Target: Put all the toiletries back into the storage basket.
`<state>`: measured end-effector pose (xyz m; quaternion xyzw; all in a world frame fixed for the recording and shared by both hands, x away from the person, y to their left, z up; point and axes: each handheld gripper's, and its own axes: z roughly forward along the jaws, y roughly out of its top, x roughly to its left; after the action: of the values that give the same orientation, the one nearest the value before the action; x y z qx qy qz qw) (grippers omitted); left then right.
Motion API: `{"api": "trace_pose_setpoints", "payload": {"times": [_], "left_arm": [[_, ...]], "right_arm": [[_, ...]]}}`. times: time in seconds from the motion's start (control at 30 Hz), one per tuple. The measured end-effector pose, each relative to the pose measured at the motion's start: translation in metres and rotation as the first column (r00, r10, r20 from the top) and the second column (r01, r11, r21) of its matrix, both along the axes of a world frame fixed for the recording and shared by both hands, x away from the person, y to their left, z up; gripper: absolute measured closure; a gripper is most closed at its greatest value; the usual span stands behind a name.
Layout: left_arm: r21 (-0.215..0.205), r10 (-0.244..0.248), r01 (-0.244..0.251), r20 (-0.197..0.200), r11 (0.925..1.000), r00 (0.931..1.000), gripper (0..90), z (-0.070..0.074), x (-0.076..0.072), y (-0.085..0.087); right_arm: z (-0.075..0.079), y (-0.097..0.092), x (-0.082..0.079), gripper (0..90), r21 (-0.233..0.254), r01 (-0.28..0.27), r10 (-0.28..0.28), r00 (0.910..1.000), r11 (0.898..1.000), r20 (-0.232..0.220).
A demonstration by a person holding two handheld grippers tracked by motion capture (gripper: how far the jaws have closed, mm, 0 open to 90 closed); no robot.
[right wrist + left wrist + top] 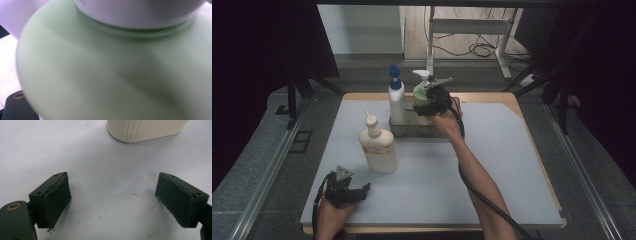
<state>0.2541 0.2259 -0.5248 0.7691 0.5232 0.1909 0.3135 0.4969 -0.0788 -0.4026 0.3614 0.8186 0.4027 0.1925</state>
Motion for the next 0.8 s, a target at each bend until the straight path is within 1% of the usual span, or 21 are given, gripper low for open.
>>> {"api": "trace_pose_setpoints", "payload": {"times": [0.33,0.5,0.67,0.8], "left_arm": [[0.001,0.000,0.000,-0.001,1.0000,1.0000,11.9,0.000,0.000,0.000],[0.001,0.000,0.000,0.000,1.0000,1.0000,11.9,0.000,0.000,0.000],[0.000,0.000,0.000,-0.001,1.0000,1.0000,11.9,0.000,0.000,0.000],[0.001,0.000,0.000,-0.001,1.0000,1.0000,11.9,0.000,0.000,0.000]], "right_arm": [[-0.010,0.002,0.001,11.9,-0.018,-0.005,0.004,0.9998,1.000,-0.018],[-0.015,0.001,0.002,11.9,-0.019,-0.004,0.003,0.9996,1.000,-0.027],[-0.016,0.000,0.002,11.8,-0.005,0.000,0.000,0.9993,1.000,-0.039],[-0.014,-0.002,0.004,11.4,-0.013,-0.003,0.002,0.9981,1.000,-0.061]]}}
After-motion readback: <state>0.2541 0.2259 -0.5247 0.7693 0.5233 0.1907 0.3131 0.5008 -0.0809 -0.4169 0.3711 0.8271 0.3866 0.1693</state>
